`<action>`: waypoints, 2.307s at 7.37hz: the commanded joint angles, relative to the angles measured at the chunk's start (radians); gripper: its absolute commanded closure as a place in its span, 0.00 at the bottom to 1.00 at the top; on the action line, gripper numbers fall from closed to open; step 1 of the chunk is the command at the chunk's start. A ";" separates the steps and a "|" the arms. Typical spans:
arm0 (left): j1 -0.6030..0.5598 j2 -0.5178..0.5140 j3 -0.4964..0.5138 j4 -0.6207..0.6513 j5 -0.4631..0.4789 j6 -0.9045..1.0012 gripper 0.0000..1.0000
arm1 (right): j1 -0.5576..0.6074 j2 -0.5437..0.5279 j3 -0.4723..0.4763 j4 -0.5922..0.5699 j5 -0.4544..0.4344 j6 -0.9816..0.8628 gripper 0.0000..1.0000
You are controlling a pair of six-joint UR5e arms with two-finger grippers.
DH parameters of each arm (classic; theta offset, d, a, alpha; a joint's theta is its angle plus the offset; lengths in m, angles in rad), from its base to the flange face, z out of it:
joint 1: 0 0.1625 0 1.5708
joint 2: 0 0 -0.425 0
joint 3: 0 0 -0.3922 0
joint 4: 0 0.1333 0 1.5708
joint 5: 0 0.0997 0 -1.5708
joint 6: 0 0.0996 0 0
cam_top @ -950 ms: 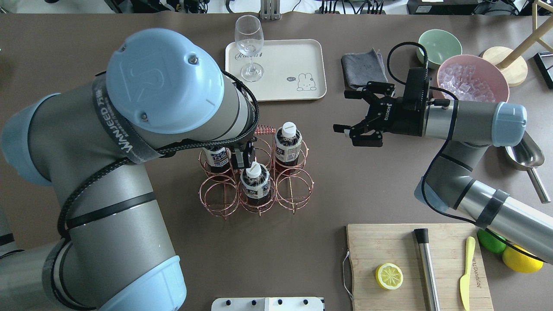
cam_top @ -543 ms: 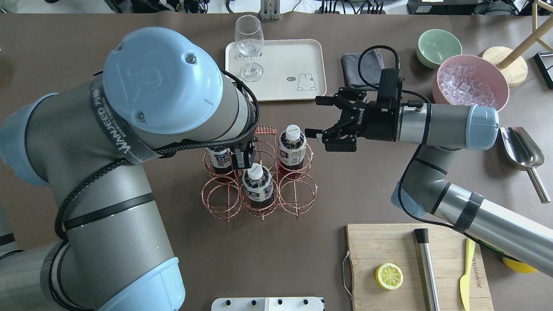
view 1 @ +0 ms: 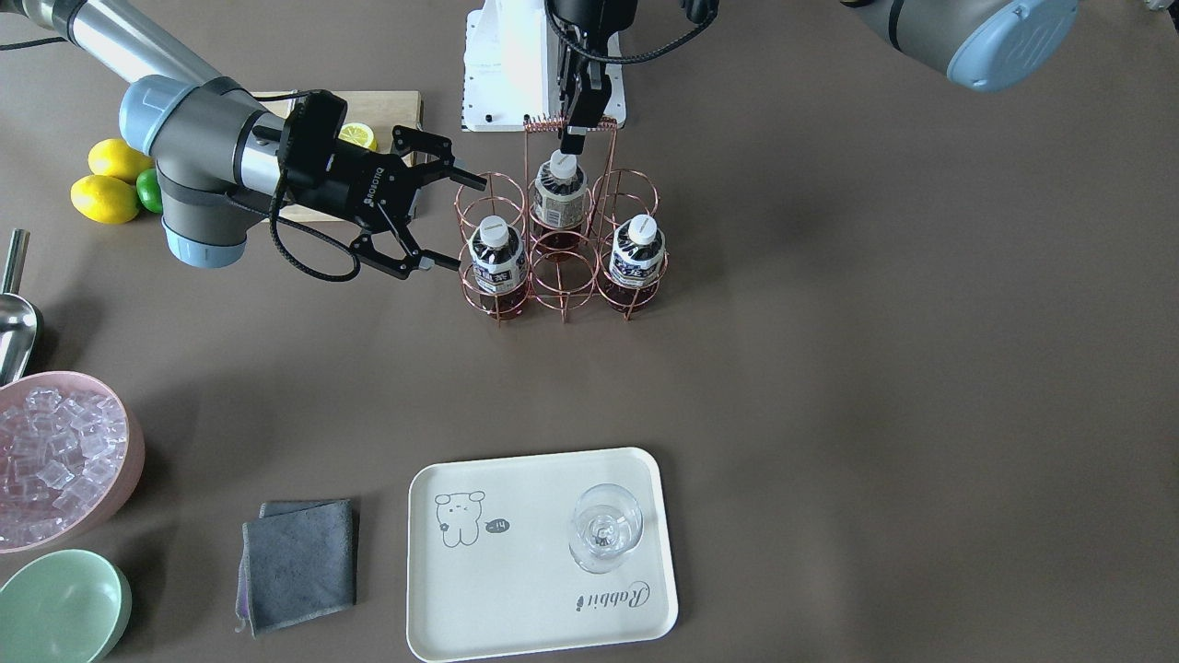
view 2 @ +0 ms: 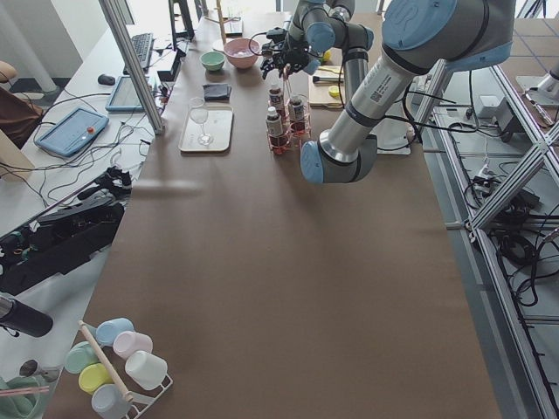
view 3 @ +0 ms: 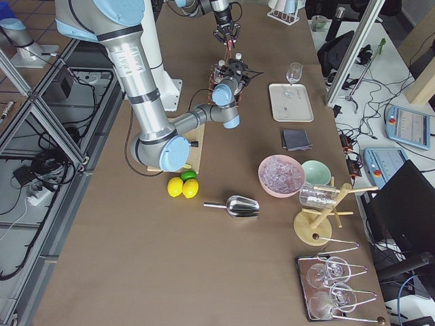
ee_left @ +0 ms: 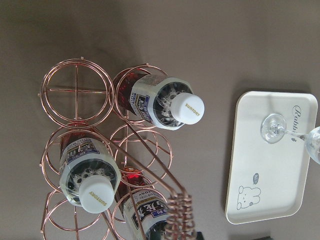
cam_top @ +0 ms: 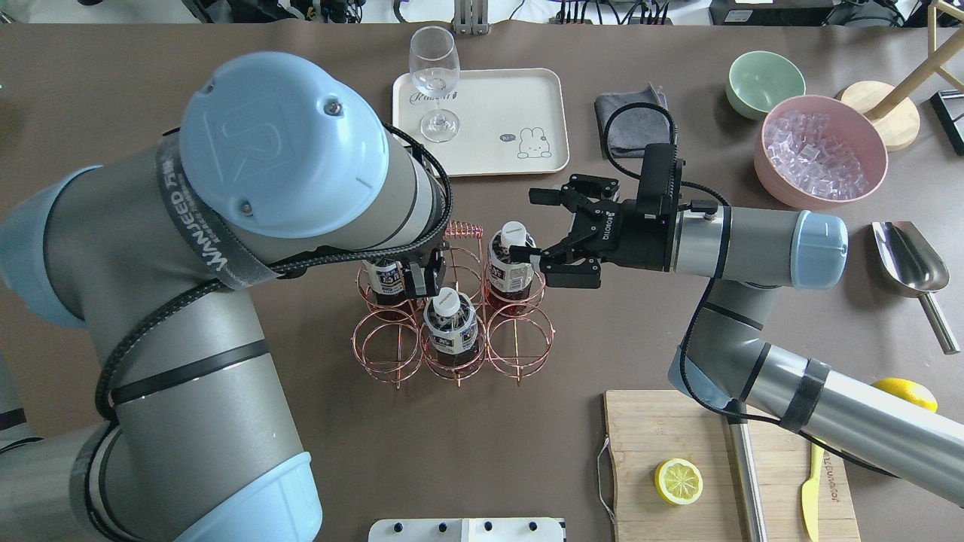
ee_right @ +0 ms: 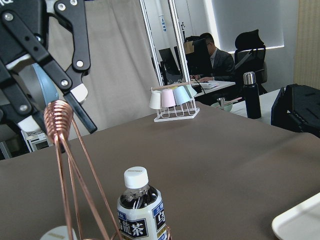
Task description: Take tea from basket to plate
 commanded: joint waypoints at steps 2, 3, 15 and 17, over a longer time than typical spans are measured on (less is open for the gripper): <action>0.009 -0.001 0.002 0.000 0.000 -0.002 1.00 | -0.043 -0.001 -0.019 -0.004 -0.054 -0.054 0.16; 0.009 -0.006 0.002 0.000 0.002 -0.003 1.00 | -0.060 -0.001 -0.019 -0.004 -0.065 -0.066 0.26; 0.004 -0.014 0.000 0.017 0.000 -0.003 1.00 | 0.237 0.042 0.282 -0.330 0.161 0.078 1.00; 0.002 -0.015 -0.004 0.024 -0.001 -0.002 1.00 | 0.314 0.063 0.309 -0.366 0.171 0.093 1.00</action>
